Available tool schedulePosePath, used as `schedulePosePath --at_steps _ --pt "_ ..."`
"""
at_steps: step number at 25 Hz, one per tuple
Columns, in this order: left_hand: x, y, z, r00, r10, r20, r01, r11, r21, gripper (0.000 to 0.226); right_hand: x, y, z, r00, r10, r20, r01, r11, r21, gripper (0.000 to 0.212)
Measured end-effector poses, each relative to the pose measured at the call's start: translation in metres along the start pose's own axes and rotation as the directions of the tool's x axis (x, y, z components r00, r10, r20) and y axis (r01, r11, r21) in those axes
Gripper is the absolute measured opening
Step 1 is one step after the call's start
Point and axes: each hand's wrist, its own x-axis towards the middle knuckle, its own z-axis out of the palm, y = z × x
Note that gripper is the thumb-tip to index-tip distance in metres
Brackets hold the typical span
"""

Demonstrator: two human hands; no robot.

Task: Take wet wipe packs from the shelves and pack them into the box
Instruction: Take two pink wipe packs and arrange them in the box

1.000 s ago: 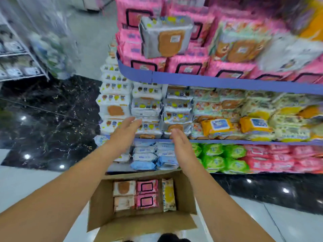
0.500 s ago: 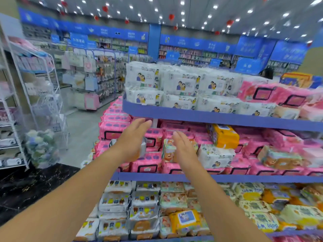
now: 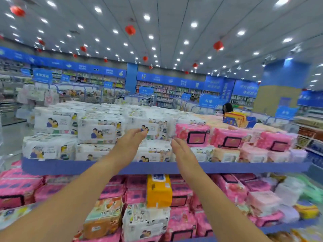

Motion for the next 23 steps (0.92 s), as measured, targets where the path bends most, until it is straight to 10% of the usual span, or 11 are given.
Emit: schedulePosePath --at_steps 11,17,23 --pt "0.143 0.014 0.153 0.972 0.096 0.216 -0.172 0.916 0.363 0.079 0.101 0.075 -0.208 0.978 -0.003 -0.208 -0.094 0.886 -0.455 0.063" --pt "0.209 0.029 0.183 0.982 0.072 0.177 -0.191 0.375 0.907 0.092 0.19 0.105 -0.292 0.998 -0.017 -0.06 -0.038 0.602 -0.798 0.086" --pt "0.239 0.044 0.214 0.963 -0.174 0.204 -0.154 0.26 0.953 0.097 0.275 0.118 -0.332 0.971 0.171 0.169 0.11 0.307 -0.945 0.094"
